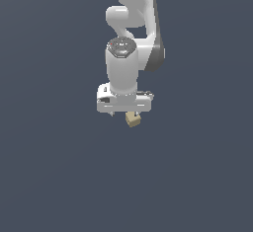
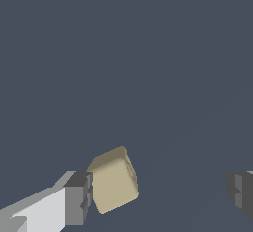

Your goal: Pick up the object and move it to a goal position.

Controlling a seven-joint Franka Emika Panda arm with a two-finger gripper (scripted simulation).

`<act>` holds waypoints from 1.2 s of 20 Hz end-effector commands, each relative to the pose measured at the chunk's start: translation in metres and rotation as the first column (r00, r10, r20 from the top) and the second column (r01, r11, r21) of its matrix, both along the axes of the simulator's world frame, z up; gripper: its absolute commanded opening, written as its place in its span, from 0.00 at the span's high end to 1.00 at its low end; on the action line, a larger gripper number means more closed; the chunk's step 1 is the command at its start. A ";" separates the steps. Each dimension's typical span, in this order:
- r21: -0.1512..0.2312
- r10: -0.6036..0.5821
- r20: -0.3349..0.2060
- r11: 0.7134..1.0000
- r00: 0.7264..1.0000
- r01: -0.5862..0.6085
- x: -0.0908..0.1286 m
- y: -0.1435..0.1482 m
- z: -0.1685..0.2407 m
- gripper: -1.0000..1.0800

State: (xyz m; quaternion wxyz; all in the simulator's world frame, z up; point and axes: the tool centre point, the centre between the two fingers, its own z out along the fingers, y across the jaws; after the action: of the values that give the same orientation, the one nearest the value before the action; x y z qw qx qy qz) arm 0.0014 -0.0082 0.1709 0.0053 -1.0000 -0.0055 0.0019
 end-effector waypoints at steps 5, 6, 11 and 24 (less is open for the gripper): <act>-0.009 0.008 0.008 1.000 1.000 -0.008 0.002 -0.007 0.002 0.04; -0.014 0.012 0.012 1.000 1.000 -0.012 0.003 -0.010 0.002 0.04; -0.030 0.021 0.025 0.999 0.999 -0.020 0.007 -0.023 0.007 0.04; -0.026 0.140 0.016 0.990 0.990 -0.139 -0.012 -0.002 -0.022 0.04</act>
State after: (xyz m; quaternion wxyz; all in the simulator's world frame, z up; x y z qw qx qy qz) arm -0.0062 -0.0152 0.1552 -0.0079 -0.9980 -0.0619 -0.0075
